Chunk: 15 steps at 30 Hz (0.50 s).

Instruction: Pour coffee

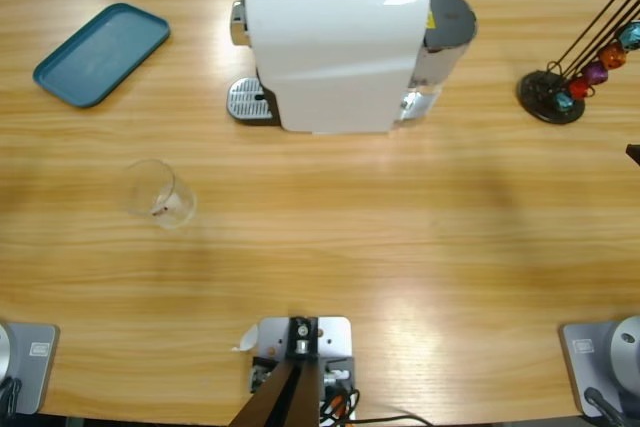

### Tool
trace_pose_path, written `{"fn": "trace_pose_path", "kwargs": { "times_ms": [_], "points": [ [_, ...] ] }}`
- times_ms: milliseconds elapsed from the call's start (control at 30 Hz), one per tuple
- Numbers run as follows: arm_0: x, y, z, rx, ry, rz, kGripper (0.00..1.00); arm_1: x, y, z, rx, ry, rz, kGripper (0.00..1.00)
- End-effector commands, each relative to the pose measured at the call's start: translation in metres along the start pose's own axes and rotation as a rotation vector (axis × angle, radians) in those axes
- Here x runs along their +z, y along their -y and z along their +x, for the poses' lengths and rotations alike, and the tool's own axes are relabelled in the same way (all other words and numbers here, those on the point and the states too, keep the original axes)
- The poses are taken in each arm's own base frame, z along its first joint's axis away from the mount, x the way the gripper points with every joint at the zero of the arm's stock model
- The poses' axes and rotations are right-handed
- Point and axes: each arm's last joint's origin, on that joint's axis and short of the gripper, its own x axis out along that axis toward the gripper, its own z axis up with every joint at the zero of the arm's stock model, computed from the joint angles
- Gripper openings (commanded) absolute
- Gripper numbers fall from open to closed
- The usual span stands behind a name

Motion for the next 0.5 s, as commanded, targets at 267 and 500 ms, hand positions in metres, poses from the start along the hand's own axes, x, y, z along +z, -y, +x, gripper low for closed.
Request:
{"fn": "trace_pose_path", "kwargs": {
  "times_ms": [267, 500],
  "points": [
    [-0.01, -0.001, 0.001, 0.008, -0.004, -0.011, 1.0, -0.007, -0.002, 0.008, 0.015, -0.035, -0.007, 1.0],
    [0.017, 0.001, 0.006, 0.014, -0.012, -0.053, 1.0, -0.007, -0.002, 0.007, 0.015, -0.034, -0.007, 1.0]
  ]
}}
